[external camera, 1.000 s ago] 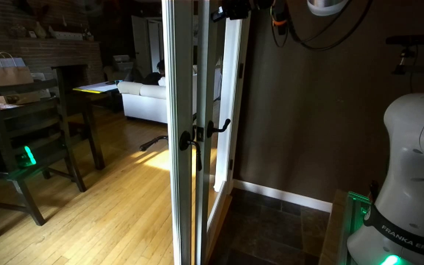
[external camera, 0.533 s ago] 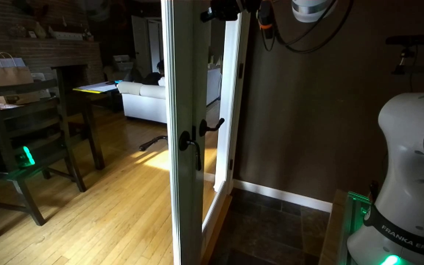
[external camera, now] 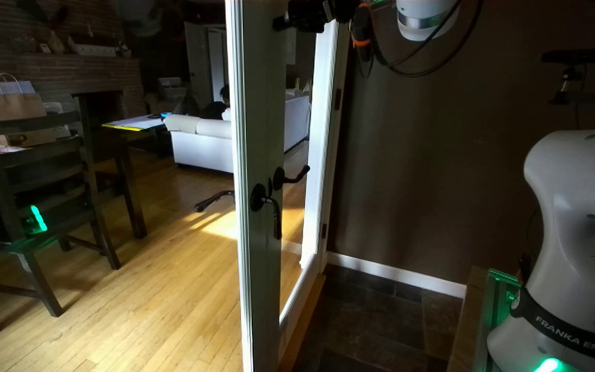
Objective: Close the white glass door fully
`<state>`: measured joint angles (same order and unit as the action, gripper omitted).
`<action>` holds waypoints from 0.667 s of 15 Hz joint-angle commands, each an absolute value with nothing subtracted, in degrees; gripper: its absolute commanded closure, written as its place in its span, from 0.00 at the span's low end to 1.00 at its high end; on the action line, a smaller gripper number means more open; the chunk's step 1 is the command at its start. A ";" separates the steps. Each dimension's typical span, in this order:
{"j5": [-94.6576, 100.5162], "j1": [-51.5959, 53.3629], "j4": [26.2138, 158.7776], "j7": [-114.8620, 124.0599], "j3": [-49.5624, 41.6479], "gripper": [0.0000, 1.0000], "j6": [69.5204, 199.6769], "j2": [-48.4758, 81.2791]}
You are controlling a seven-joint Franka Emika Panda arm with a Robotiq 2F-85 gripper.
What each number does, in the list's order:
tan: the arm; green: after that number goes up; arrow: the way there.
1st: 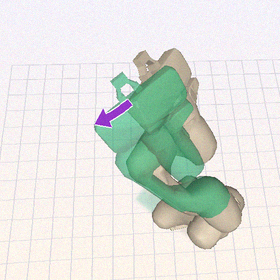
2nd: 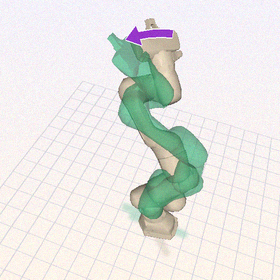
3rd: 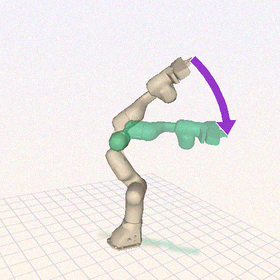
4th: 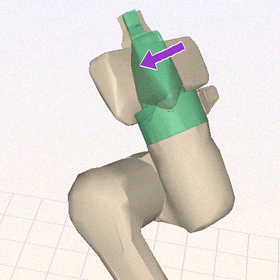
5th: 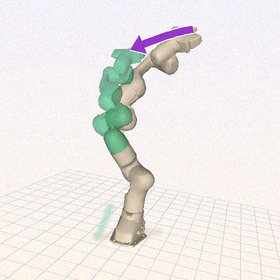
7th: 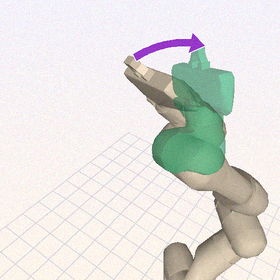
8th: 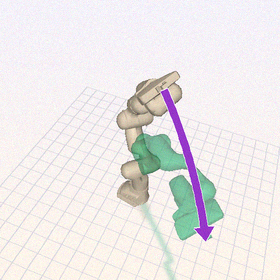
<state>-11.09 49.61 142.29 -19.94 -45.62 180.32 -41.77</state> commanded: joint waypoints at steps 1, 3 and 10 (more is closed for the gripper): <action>-8.75 50.20 139.35 -16.91 -45.91 1.00 177.73 -38.75; -8.46 45.42 139.54 -15.27 -42.53 1.00 172.40 -38.49; -5.74 17.52 140.98 -12.71 -21.16 0.53 143.78 -39.74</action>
